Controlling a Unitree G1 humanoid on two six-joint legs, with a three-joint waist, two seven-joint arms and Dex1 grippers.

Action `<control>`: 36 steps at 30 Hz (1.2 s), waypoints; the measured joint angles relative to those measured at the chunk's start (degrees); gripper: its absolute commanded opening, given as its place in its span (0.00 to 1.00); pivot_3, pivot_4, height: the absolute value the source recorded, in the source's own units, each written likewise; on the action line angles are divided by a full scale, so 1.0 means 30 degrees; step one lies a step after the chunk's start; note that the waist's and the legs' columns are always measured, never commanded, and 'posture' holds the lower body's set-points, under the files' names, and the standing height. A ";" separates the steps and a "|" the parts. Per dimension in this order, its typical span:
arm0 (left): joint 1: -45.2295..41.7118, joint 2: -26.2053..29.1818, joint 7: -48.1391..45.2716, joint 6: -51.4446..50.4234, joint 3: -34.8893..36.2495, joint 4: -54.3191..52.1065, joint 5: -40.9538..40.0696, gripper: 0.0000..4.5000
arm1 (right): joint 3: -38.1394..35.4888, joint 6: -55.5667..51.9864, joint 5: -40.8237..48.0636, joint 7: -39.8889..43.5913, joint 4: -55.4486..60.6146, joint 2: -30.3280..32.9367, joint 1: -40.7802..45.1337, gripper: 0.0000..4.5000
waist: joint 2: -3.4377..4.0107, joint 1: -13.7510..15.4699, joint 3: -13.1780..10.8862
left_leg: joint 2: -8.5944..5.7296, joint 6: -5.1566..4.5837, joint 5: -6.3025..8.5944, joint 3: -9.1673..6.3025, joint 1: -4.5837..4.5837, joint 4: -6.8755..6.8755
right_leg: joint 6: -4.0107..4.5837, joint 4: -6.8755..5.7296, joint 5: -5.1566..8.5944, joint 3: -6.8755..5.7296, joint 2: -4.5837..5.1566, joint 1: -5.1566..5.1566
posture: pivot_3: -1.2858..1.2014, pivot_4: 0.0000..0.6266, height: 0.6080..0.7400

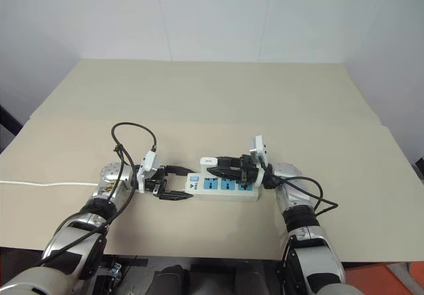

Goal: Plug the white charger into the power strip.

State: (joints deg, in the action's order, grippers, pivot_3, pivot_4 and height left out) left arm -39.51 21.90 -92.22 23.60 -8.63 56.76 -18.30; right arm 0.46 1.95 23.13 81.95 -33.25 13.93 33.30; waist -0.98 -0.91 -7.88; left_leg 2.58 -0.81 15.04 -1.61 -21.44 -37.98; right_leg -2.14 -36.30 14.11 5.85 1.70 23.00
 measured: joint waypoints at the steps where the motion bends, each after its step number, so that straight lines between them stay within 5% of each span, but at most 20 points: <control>1: 0.0001 0.0000 -0.0007 -0.0002 0.0013 -0.0003 0.0000 0.72 | -0.0001 0.0057 -0.0002 0.0007 -0.0093 0.0001 0.0000 0.24 | 0.0000 -0.0001 0.0000 | 0.0000 0.0000 0.0000 0.0000 0.0000 0.0000 | 0.0000 0.0001 0.0000 0.0000 0.0000 0.0001 | 0.52 0.24 1.00; 36: 0.0042 -0.0029 0.0143 0.0001 0.0259 0.0078 0.0314 0.72 | 0.0850 0.5151 -0.1302 0.0666 -0.2230 0.0721 0.0337 0.24 | -0.0001 -0.0107 0.0000 | 0.0005 0.0000 0.0001 -0.0018 0.0182 0.0001 | 0.0002 0.0039 0.0008 -0.0017 -0.0003 -0.0219 | 0.52 0.24 1.00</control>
State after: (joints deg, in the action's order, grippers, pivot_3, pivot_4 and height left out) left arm -39.39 21.81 -91.79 23.60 -7.85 56.99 -17.36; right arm 3.01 17.40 19.22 83.94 -39.94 16.10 34.31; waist -0.99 -1.23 -7.88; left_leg 2.59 -0.81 15.04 -1.66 -20.90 -37.98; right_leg -2.13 -36.18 14.13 5.80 1.69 22.34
